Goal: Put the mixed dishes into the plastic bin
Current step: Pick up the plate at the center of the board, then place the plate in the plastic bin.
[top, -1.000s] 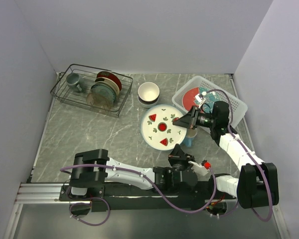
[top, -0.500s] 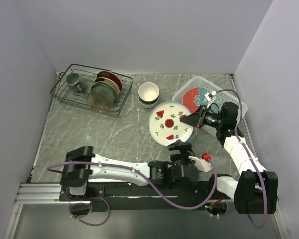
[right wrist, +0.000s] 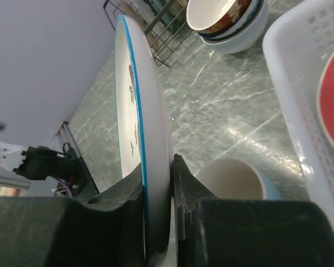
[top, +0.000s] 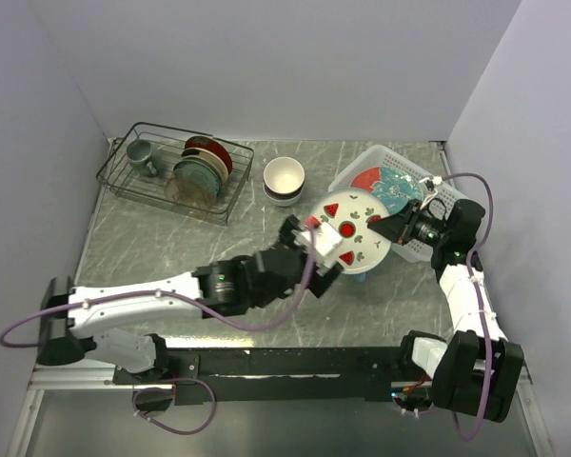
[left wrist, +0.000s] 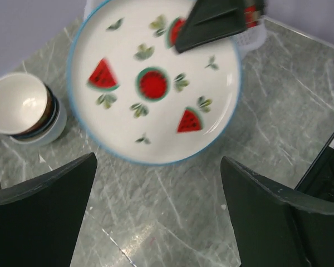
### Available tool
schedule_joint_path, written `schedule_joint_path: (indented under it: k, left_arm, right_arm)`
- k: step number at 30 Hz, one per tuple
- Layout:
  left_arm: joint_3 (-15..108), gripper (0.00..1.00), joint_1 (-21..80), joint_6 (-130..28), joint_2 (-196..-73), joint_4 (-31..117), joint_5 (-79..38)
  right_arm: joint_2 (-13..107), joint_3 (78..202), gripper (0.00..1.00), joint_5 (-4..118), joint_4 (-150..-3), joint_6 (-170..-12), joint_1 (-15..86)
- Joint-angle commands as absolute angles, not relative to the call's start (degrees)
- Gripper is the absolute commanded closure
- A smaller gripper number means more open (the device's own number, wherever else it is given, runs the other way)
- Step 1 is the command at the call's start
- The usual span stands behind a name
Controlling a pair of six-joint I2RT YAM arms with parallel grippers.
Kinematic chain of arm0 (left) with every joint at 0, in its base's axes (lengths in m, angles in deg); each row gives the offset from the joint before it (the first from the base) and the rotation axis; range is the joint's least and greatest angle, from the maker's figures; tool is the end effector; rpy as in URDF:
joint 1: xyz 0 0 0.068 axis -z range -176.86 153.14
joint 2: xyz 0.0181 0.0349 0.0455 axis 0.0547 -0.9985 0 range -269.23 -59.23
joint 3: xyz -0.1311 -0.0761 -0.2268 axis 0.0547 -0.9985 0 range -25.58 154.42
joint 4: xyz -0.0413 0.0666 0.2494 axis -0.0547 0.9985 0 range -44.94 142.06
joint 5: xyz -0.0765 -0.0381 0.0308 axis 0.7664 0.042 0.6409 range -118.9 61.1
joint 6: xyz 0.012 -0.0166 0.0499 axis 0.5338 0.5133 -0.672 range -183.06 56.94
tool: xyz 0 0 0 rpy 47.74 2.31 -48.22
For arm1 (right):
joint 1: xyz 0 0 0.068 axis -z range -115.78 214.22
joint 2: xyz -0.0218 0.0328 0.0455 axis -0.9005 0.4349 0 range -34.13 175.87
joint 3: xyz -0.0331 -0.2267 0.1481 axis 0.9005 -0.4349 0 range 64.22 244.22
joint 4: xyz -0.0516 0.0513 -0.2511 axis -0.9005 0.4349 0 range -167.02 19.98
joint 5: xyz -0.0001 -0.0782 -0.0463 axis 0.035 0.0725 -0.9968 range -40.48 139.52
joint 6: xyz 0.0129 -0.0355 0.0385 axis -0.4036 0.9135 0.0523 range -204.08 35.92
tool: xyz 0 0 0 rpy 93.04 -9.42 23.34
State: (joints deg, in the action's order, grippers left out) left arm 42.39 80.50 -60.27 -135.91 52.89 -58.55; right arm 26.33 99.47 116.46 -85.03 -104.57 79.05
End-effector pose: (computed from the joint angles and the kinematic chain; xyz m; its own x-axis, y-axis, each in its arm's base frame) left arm 0.0852 -0.2996 0.3627 -0.0984 0.2459 -0.9643 0.7405 0.6655 0.0941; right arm 0.2220 -0.0249 0.2671 -0.5302 0.2822 -0.7995 -0.6018 0.5389 0.5894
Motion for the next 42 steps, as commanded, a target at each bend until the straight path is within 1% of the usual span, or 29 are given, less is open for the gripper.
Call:
schedule_joint_path:
  k: [1,6,8,11,16,22,25,33,42]
  left_arm:
    - [35.01,0.01,74.26,-54.01,-126.92,50.95,-50.53]
    - [25.69,0.01,61.69,-50.41,-115.15,50.16,-44.03]
    - [23.56,0.01,56.26,-49.79,-112.85,50.85,-41.48]
    - [20.92,0.01,51.49,-48.91,-110.64,52.87,-40.06]
    - [24.43,0.01,51.21,-51.01,-113.89,57.98,-43.23]
    - [23.03,0.01,51.21,-54.26,-113.11,60.0,-46.03]
    - [21.36,0.01,51.3,-54.71,-111.44,60.17,-50.61]
    - [21.09,0.01,51.3,-54.79,-111.17,60.26,-49.29]
    - [20.65,0.01,51.13,-55.41,-110.55,59.91,-50.43]
  right_arm:
    - [22.91,101.23,1.0,121.68,-87.3,-102.01,83.71]
    - [22.21,101.4,1.0,122.3,-87.57,-102.27,88.65]
    - [22.12,101.4,1.0,122.21,-87.57,-101.92,90.58]
    - [22.64,101.66,1.0,122.21,-87.13,-101.48,93.12]
    - [23.08,102.19,1.0,122.3,-87.13,-102.19,96.12]
    - [23.26,103.33,1.0,120.8,-84.85,-100.78,97.62]
    - [24.74,104.74,1.0,119.93,-82.65,-99.55,97.62]
    - [32.04,112.73,1.0,117.47,-74.22,-97.0,97.62]
    - [38.89,121.26,1.0,109.65,-69.29,-99.28,97.53]
